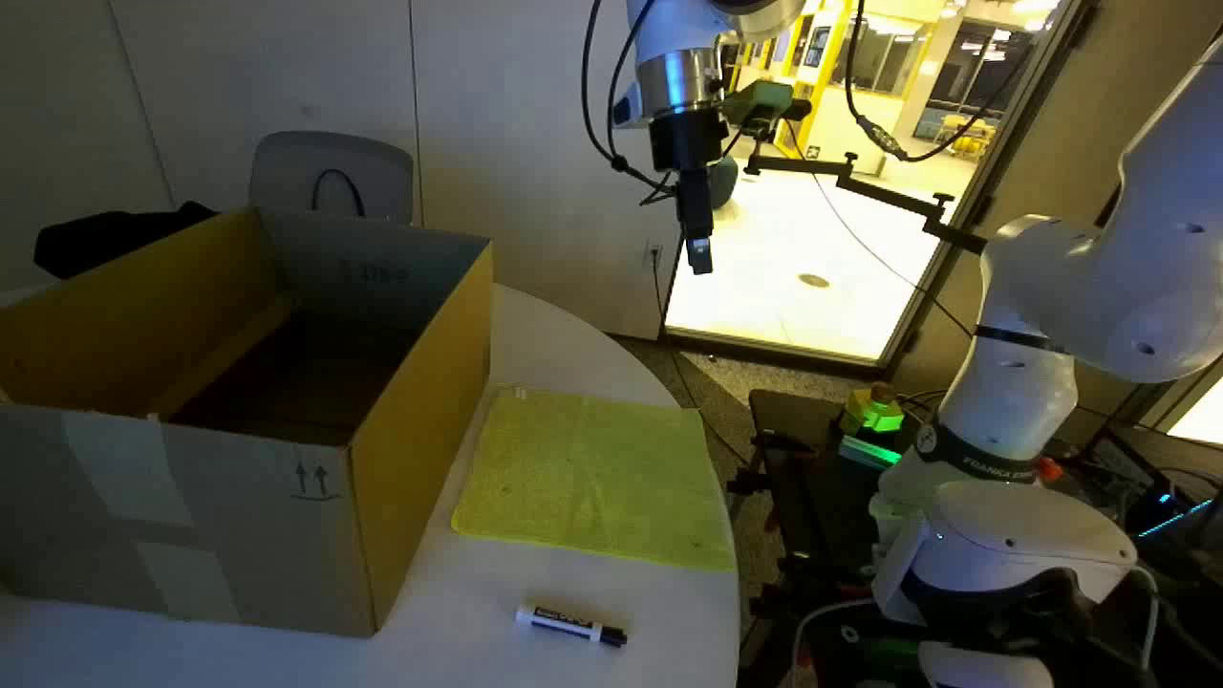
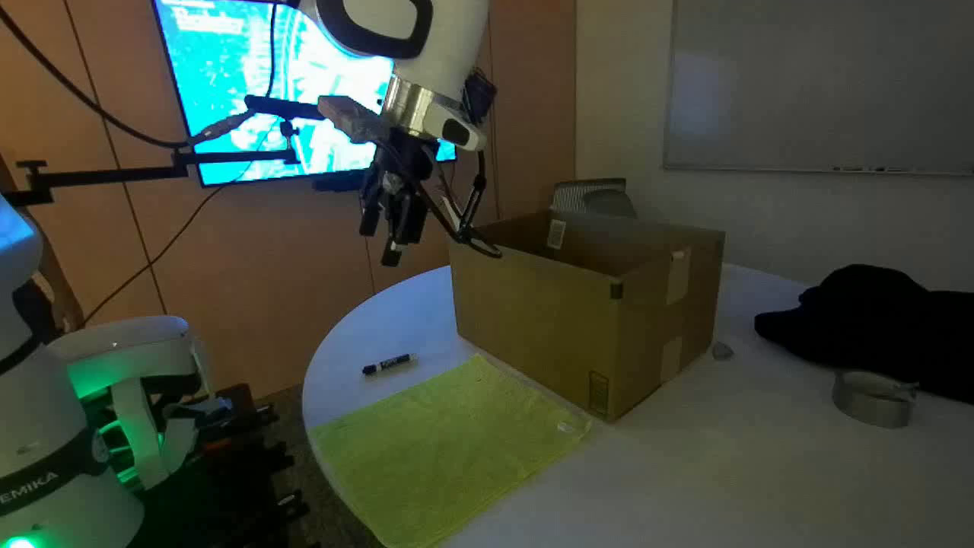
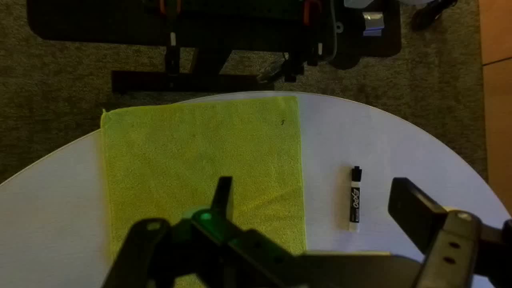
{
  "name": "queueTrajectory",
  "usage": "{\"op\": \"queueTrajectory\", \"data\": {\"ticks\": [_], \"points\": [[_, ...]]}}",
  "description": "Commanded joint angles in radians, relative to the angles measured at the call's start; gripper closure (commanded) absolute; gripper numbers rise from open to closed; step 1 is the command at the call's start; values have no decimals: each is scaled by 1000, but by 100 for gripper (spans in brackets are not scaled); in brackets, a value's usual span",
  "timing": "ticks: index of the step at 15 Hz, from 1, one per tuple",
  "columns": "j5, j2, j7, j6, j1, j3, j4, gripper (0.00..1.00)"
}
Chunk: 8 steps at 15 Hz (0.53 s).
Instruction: Put the marker on the cloth, then fold the cloth and put it in the box
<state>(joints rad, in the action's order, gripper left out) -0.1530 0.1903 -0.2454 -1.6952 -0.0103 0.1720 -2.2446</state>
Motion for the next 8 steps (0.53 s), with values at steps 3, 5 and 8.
{"op": "queueTrajectory", "data": {"ticks": [3,5,8], "points": [[-2,-3,-7,-4,26,-29,3,0],[-3,-14,-2,-18,22,-42,-4,0],[-20,-79,36,-122,1,-84,-30,0]]}}
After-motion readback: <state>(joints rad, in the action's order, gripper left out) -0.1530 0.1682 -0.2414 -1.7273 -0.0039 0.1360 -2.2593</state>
